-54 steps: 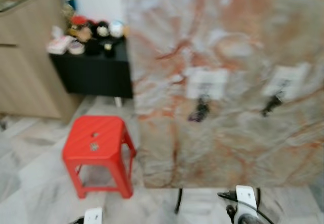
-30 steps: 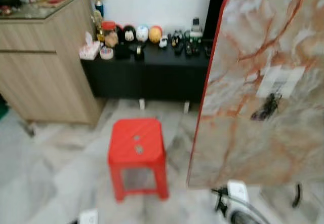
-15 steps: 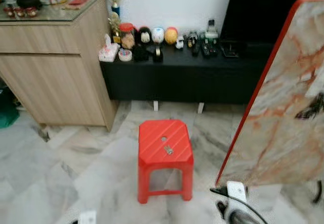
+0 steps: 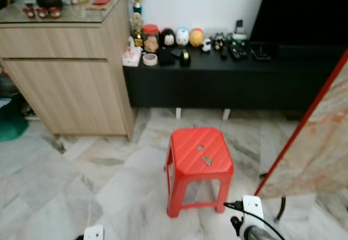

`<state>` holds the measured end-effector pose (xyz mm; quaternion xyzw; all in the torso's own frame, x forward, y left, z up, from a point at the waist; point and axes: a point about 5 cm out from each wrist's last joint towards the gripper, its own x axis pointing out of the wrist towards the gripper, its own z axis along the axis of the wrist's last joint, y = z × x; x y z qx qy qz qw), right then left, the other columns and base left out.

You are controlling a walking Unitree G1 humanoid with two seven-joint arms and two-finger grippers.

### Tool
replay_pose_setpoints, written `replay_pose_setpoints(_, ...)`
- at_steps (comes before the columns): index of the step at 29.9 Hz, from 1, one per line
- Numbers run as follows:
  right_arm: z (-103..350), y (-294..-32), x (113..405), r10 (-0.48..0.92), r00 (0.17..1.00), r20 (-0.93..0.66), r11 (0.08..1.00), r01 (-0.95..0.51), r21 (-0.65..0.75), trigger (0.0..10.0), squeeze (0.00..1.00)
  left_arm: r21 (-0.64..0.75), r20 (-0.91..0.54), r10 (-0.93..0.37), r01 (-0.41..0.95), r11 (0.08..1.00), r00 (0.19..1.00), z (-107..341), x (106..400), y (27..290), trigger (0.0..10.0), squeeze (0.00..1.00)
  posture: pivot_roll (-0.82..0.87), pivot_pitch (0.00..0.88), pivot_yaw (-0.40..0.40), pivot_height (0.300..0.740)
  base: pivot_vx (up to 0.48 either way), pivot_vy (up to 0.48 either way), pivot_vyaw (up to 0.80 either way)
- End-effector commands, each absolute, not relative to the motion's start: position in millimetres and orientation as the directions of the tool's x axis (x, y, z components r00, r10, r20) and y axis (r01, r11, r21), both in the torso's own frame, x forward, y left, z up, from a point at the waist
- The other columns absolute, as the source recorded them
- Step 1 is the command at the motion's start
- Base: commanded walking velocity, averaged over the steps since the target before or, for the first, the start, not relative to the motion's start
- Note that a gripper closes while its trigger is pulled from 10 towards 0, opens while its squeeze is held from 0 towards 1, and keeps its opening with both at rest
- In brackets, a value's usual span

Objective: Hang keys on a hook

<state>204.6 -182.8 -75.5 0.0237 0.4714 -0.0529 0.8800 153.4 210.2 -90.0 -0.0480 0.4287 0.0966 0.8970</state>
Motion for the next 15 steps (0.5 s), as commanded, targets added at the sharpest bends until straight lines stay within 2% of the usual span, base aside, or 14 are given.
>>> replay_pose_setpoints(1,-74.4,-186.4,205.9,-0.079,0.552,-0.830,0.993,0.120,-0.015,10.0,0.00,-0.005,-0.791,0.126,-0.213,0.977,0.598,-92.4,149.0,208.6,10.0,0.00,0.08,0.000,-0.037,0.740,0.000,0.000,0.00)
replay_pose_setpoints(13,-74.2,-185.9,206.0,-0.069,0.560,-0.825,0.997,0.076,-0.032,10.0,0.00,-0.023,-0.790,0.110,-0.208,0.978,0.603,-92.5,149.1,207.0,10.0,0.00,0.08,0.000,-0.039,0.740,0.000,0.000,0.00)
replay_pose_setpoints(15,-74.1,-185.6,206.2,-0.066,0.564,-0.823,0.997,0.060,-0.039,10.0,0.00,-0.024,-0.791,0.106,-0.204,0.979,0.603,-92.5,149.1,206.8,10.0,0.00,0.08,0.000,-0.039,0.740,0.000,0.000,0.80)
